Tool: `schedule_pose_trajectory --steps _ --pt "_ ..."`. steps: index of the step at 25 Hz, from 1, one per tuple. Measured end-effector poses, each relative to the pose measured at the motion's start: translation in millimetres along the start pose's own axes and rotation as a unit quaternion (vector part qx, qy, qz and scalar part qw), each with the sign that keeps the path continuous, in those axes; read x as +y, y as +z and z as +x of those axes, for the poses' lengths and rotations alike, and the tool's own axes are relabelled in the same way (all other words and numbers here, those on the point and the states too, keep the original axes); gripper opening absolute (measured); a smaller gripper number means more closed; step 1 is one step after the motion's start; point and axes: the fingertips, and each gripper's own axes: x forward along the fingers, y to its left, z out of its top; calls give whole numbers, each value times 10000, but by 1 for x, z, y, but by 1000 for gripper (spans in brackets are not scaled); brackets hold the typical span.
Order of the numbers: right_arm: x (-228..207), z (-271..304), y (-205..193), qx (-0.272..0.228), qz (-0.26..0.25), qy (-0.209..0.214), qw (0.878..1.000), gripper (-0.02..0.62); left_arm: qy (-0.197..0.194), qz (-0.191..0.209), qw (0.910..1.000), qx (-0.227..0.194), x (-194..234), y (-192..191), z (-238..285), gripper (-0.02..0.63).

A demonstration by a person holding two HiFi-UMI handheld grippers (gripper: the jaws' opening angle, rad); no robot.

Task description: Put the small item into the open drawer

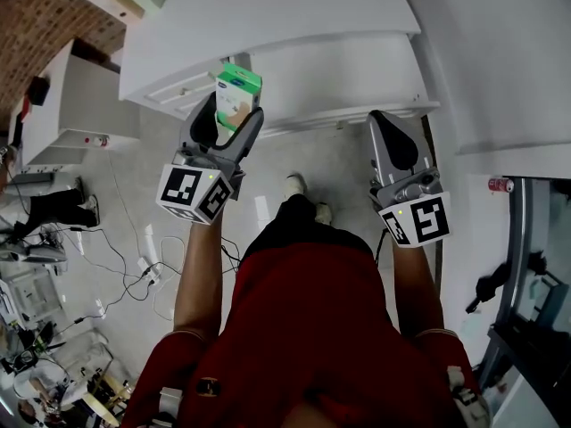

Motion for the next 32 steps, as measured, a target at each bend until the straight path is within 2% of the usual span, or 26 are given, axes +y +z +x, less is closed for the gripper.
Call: schedule_pose_trajectory --steps 10,22,32 --pt "-11 61 -8 244 -228 -117 9994 12 -131 -30 9978 648 55 -51 59 351" --pt "-29 124 -36 613 -289 -351 9971 12 -428 -123 9885 1444 98 -116 119 353" --pt "-63 158 -55 766 -101 -27 9970 12 -242 -89 9744 2235 108 -165 154 353"
